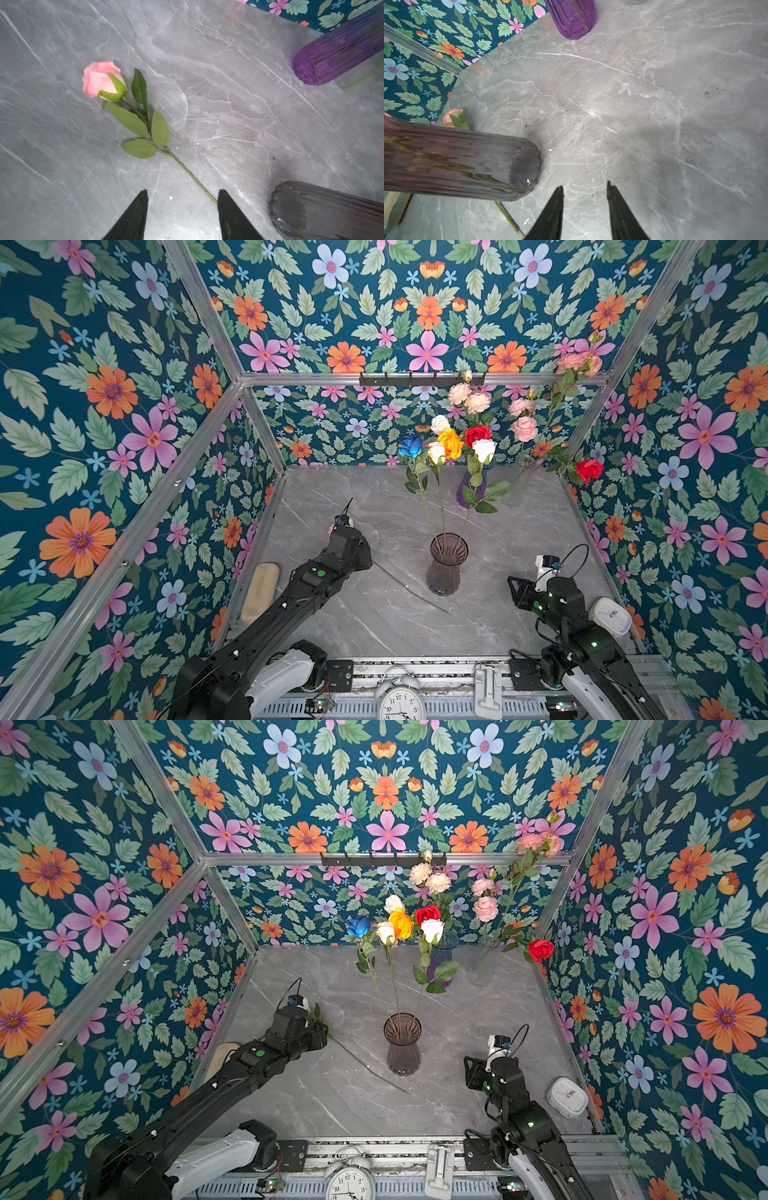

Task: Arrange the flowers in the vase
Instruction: 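Open the left gripper and draw it back toward the pink rose on the table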

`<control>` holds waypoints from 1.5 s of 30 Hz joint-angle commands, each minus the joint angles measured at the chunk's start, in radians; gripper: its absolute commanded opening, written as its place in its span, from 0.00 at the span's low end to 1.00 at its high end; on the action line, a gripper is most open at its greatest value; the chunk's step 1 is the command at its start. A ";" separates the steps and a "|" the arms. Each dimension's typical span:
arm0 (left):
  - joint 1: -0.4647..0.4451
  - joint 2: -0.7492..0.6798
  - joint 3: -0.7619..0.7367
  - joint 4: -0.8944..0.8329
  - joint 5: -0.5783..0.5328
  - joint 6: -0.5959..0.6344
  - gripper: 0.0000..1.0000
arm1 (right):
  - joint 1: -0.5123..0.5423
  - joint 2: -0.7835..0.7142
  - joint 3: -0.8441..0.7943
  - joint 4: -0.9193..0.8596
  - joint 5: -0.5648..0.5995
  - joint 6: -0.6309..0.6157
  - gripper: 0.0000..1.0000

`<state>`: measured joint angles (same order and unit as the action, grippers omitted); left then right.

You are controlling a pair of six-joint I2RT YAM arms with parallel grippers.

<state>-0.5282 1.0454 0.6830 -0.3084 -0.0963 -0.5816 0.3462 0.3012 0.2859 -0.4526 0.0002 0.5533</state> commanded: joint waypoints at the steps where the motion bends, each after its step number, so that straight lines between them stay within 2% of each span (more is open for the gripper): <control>1: 0.007 0.036 -0.017 0.099 -0.047 -0.181 0.58 | 0.002 0.011 -0.001 0.027 -0.008 -0.007 0.38; 4: 0.011 0.125 0.036 0.006 -0.157 -0.311 0.55 | 0.001 0.030 0.002 0.033 -0.013 -0.010 0.38; 7: 0.011 0.241 0.121 -0.116 -0.200 -0.373 0.51 | 0.001 0.029 0.002 0.033 -0.017 -0.012 0.38; 11: 0.011 0.382 0.192 -0.190 -0.177 -0.429 0.52 | 0.001 0.001 -0.004 0.027 -0.019 -0.012 0.38; 16: 0.011 0.507 0.230 -0.203 -0.129 -0.475 0.53 | 0.001 -0.016 -0.008 0.027 -0.024 -0.013 0.38; 28: 0.008 0.586 0.231 -0.145 -0.024 -0.576 0.51 | 0.001 -0.024 -0.008 0.027 -0.029 -0.015 0.38; 37: -0.004 0.632 0.271 -0.162 0.034 -0.613 0.50 | 0.002 -0.027 -0.009 0.025 -0.031 -0.015 0.38; 45: -0.016 0.688 0.326 -0.214 0.037 -0.639 0.51 | 0.000 -0.027 -0.009 0.026 -0.029 -0.016 0.38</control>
<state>-0.5426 1.7195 0.9997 -0.4759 -0.0727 -1.2018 0.3462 0.2752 0.2802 -0.4446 -0.0261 0.5465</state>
